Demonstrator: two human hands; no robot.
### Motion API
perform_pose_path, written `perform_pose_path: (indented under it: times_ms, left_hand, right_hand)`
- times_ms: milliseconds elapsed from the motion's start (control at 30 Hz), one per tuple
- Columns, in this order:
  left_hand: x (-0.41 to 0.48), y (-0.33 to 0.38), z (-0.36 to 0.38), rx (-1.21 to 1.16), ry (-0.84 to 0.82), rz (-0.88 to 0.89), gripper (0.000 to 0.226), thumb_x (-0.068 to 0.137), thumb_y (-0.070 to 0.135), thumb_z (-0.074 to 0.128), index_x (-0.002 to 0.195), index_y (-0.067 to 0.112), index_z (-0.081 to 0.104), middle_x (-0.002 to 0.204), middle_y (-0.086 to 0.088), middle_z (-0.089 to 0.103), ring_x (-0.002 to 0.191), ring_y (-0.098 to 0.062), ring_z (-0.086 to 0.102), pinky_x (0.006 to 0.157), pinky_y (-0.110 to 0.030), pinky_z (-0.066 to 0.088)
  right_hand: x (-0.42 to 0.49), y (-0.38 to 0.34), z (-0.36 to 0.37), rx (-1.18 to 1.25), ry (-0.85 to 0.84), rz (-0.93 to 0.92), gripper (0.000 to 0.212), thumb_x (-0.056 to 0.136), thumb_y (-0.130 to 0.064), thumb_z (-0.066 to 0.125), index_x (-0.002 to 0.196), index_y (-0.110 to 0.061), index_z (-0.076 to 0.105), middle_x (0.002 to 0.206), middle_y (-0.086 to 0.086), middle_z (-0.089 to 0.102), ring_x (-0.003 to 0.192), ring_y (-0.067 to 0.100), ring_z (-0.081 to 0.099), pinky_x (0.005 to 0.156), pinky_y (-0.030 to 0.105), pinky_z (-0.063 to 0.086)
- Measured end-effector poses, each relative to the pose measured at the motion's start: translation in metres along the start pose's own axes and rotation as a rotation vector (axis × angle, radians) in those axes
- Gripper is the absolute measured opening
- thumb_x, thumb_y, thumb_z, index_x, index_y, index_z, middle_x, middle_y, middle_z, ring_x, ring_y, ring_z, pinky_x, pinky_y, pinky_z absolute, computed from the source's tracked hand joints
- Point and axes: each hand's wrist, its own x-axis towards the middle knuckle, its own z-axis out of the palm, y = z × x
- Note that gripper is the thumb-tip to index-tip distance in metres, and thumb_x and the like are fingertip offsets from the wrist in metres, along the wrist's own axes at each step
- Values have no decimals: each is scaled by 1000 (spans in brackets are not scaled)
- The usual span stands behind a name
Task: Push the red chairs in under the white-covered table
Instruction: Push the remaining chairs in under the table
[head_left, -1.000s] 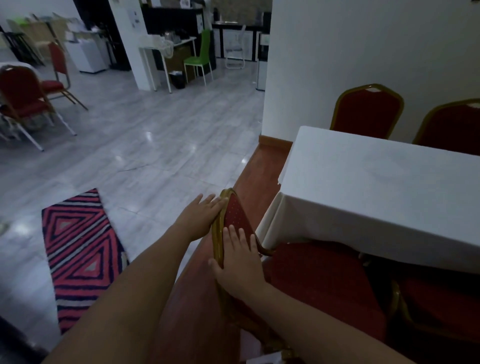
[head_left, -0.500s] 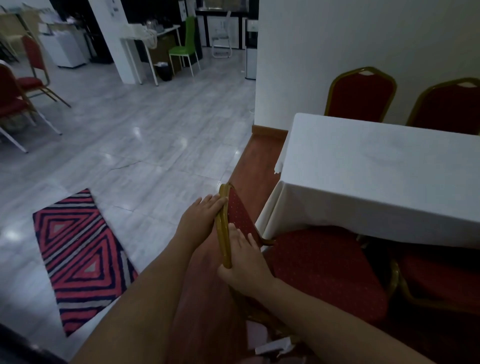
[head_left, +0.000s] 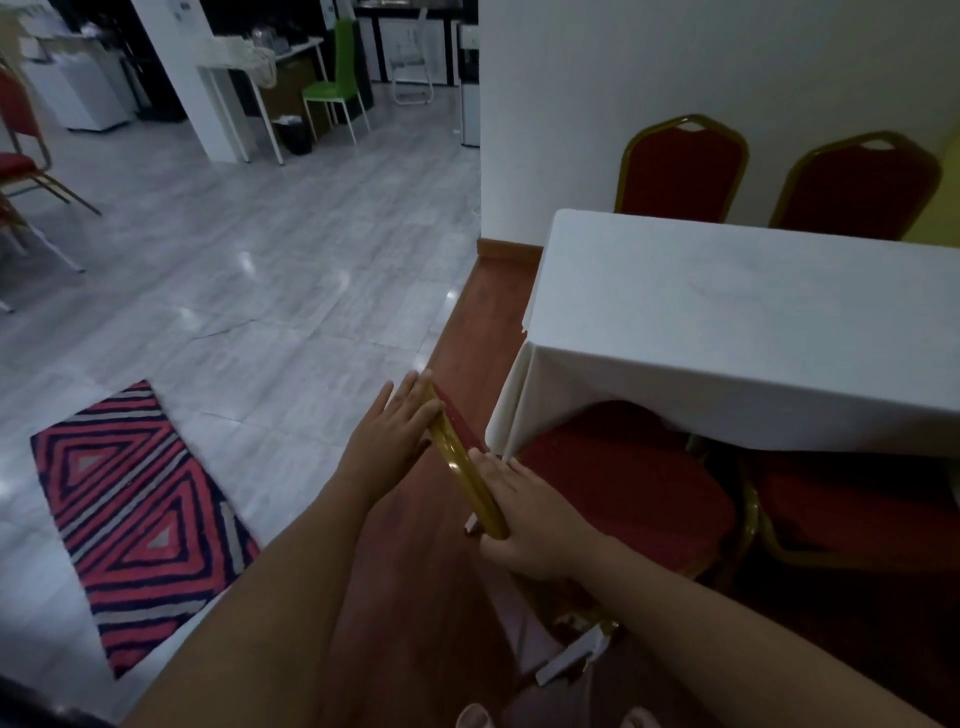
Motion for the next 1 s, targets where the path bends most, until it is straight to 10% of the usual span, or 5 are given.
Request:
perform_pose_path:
  times_ms: [533,800,1000]
  left_hand:
    - [50,36,22,-194,-156,59,73,63,48,81,120,13,53,143,-14,46,133,-28,42,108,-49,37]
    - [42,29,20,-278,-35,89,48,66,47,75,97,15,59,95,1,62,84,-15,59,70,-30,53]
    - [24,42,25,-223,16,67,57,63,39,84,106,9,62,113,-8,67,116,-27,59,102,-45,43]
  right_hand:
    - [-41,35,-17,-208,157,217,75,92,-59,34,152,-19,12,159,-3,9,146,13,8,120,35,7]
    - [-11,-3,7,-197,415,513,72,95,-60,23,149,-13,25,156,5,25,145,21,18,116,39,9]
    - [-33,1,3,-325,397,465,70,95,-62,28,140,-12,45,145,7,46,136,24,39,108,45,36]
